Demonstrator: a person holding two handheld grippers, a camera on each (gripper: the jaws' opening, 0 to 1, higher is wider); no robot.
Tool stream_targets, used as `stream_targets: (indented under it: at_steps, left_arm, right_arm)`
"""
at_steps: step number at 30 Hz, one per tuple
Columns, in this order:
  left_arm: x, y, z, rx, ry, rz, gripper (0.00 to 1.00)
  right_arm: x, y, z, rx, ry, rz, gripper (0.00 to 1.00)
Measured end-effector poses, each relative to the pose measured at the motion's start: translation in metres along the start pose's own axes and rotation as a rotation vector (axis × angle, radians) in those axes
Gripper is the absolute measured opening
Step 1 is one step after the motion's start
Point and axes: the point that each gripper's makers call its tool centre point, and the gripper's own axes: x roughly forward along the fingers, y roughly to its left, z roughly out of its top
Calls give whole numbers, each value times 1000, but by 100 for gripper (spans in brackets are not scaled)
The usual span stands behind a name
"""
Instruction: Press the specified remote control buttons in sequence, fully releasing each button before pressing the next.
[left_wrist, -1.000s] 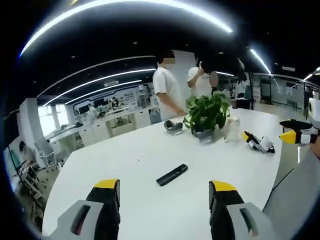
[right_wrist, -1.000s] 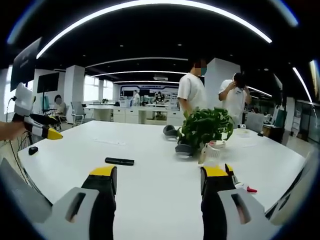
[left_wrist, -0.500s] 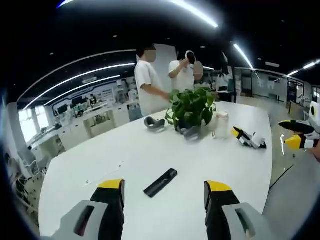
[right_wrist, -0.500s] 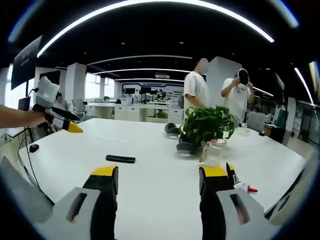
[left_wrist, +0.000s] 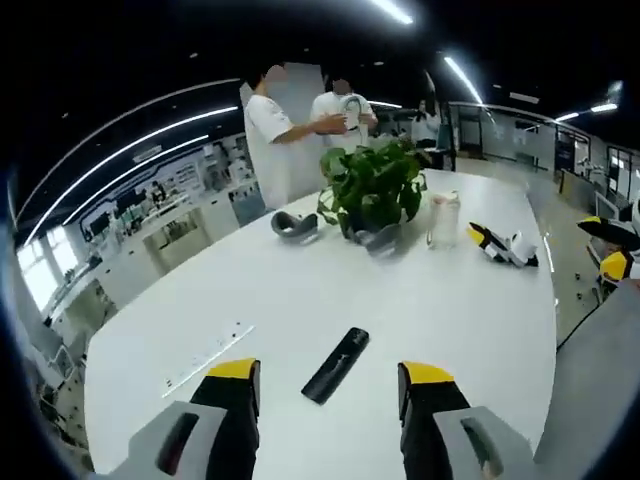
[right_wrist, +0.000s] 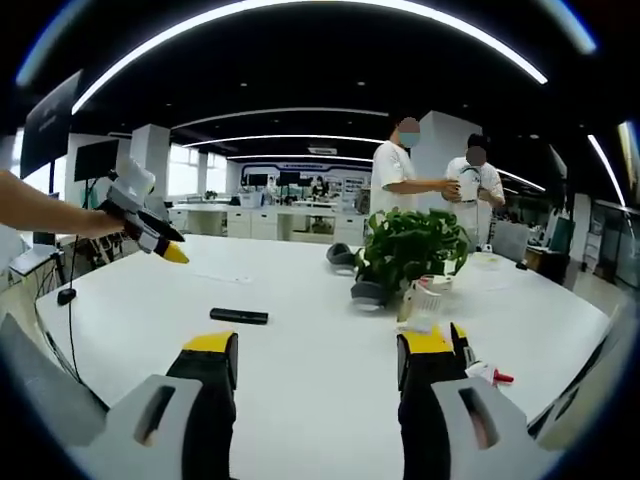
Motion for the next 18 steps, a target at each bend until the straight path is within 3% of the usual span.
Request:
stream_targets:
  at_steps: [4,9,12,14,18]
  left_arm:
    - [19,0,-11,40,67,-29,58]
    - [39,-1,-23,13,126,-93,57]
    - [46,2,-27,12,144,-123,55]
    - [48,-11,-23,-29,124,-239,56]
    - [57,-4,-24,-43,147,-270,55]
  right_arm:
    - [1,1,-1,-3,5,3,66]
    - [1,1,-2,-7,9,2,66]
    - [1,-1,-2,-6,14,-6,66]
    - [1,-2,-3,-6,14,-13,66]
    - [2,-4,-4,-7,20,-21,67]
